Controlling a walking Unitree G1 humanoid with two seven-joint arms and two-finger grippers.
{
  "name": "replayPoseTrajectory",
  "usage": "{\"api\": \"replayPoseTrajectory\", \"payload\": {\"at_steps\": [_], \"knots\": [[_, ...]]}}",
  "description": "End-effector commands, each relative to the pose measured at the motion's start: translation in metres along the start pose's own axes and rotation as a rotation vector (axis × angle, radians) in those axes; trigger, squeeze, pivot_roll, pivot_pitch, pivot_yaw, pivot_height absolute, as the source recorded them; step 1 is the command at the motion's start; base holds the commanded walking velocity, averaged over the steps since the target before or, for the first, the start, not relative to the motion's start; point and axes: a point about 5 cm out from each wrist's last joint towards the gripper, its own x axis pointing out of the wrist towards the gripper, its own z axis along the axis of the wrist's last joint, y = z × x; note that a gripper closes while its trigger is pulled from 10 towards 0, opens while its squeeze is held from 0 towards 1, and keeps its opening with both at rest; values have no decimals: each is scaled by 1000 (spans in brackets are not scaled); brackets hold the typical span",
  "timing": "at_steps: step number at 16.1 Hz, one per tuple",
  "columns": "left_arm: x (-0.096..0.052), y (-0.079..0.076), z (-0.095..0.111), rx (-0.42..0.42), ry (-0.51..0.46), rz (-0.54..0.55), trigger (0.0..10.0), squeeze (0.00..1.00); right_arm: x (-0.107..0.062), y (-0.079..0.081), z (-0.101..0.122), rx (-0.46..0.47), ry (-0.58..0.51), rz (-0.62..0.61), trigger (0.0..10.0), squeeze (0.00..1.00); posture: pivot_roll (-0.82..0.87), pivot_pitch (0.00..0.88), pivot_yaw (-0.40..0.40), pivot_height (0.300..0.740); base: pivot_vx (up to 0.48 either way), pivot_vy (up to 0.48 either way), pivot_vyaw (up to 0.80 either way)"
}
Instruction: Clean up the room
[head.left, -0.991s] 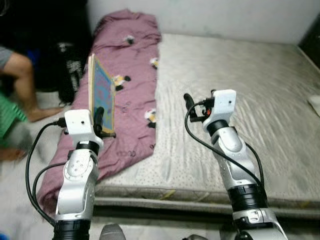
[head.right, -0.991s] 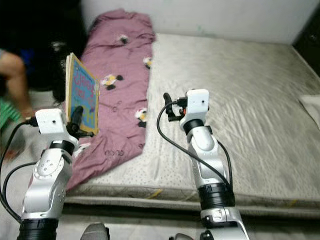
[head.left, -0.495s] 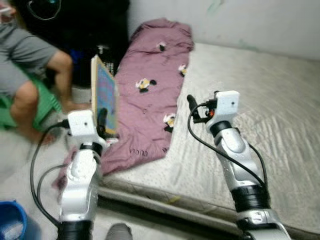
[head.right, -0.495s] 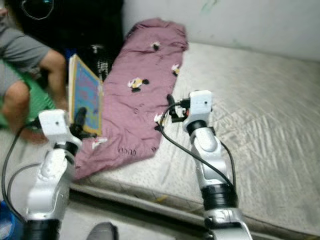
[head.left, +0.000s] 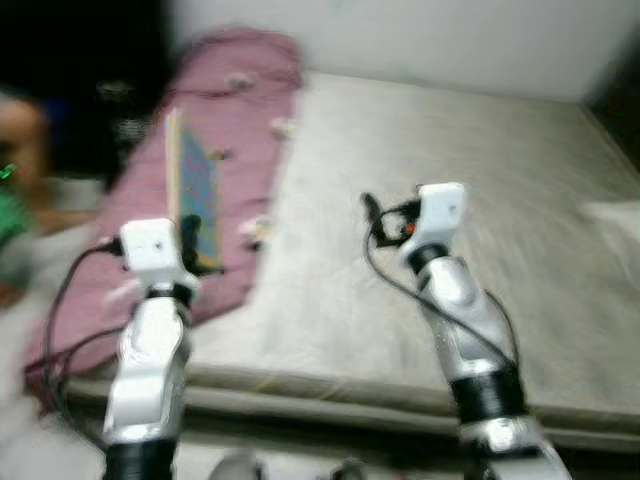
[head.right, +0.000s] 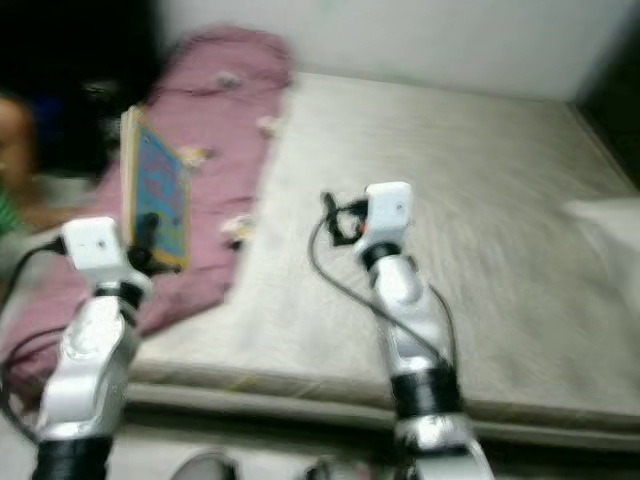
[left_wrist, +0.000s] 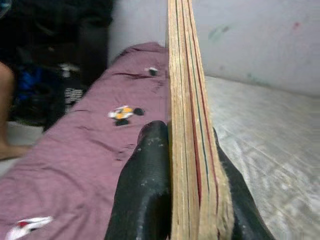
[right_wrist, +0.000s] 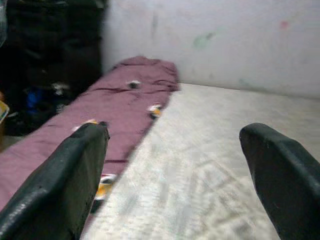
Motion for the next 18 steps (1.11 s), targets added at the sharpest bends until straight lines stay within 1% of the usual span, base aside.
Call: {"api": "replayPoseTrajectory", "payload": {"at_steps": [1, 7, 11, 12, 17, 18], "knots": [[2, -9, 11, -10, -52, -30, 10000, 0, 0, -8, 3, -13, -7, -17, 10000, 0, -16, 0, -47, 740, 0, -292, 0], [3, -10, 11, -13, -54, -33, 10000, 0, 0, -7, 4, -20, -9, -10, 10000, 0, -18, 0, -47, 740, 0, -291, 0], [3, -11, 11, -12, -55, -31, 10000, 0, 0, -6, 5, -42, -19, 0, 10000, 0, -18, 0, -50, 740, 0, -292, 0], [3, -11, 11, -13, -56, -31, 10000, 0, 0, -6, 5, -41, -19, 0, 10000, 0, -18, 0, -50, 740, 0, -292, 406], [4, -12, 12, -15, -61, -32, 10000, 0, 1, -6, 5, -43, -17, 2, 10000, 0, -18, 0, -51, 740, 0, -292, 0], [5, -11, 13, -18, -74, -23, 10000, 0, 1, -6, 5, -43, -18, 1, 10000, 0, -20, 0, -52, 740, 0, 0, 0]]}}
